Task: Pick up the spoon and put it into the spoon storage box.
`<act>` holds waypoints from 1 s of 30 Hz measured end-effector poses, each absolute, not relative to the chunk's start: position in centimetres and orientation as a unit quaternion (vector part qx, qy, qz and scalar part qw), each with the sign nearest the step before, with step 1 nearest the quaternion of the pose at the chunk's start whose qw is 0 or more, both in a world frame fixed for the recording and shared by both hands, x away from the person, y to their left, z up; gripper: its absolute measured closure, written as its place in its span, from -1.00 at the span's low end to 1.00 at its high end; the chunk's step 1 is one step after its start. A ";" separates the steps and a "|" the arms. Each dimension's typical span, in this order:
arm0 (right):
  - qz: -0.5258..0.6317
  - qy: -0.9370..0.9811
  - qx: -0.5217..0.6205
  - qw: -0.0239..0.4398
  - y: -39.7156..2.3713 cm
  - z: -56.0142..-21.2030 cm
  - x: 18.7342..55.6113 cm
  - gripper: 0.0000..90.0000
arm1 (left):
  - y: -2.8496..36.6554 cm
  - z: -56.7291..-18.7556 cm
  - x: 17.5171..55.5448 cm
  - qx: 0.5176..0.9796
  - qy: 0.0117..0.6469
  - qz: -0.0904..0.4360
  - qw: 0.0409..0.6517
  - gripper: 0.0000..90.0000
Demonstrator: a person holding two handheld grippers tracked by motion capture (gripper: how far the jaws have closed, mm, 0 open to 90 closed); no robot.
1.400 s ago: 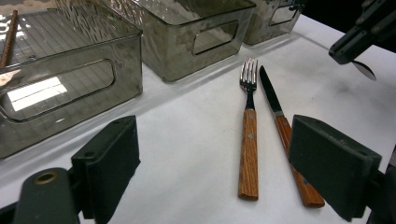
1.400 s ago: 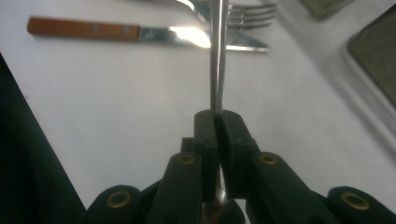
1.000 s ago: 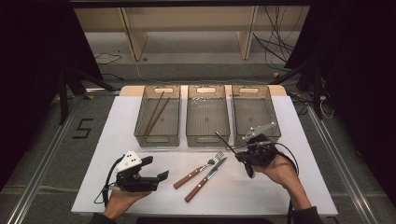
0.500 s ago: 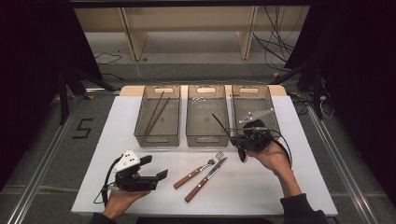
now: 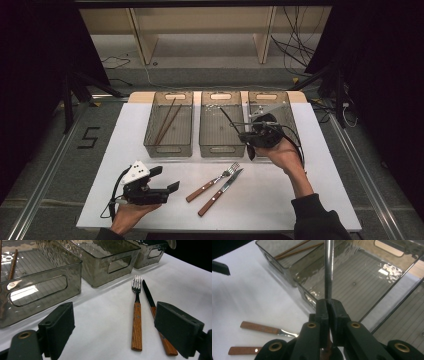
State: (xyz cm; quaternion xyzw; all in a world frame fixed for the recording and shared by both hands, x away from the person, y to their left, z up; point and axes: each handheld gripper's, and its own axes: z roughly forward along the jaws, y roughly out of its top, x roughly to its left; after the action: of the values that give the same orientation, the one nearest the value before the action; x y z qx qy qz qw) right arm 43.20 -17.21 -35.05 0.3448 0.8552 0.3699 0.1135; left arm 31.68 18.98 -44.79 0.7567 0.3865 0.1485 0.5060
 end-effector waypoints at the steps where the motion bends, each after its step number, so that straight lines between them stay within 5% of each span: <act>1: 0.373 0.853 0.345 0.115 -17.2 -35.0 43.4 0.92 | 19.0 -44.8 31.7 0.757 0.386 0.149 0.506 -0.64; 30: 0.395 0.823 0.388 0.124 -15.1 -34.6 48.2 0.91 | 19.0 -44.7 31.6 0.755 0.385 0.152 0.509 -0.64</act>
State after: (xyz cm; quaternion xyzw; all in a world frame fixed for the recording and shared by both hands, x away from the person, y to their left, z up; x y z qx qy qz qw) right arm 48.24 -15.05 -34.60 0.3878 0.8234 0.3953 0.1237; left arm 31.60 19.01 -44.70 0.7550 0.3851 0.1518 0.5086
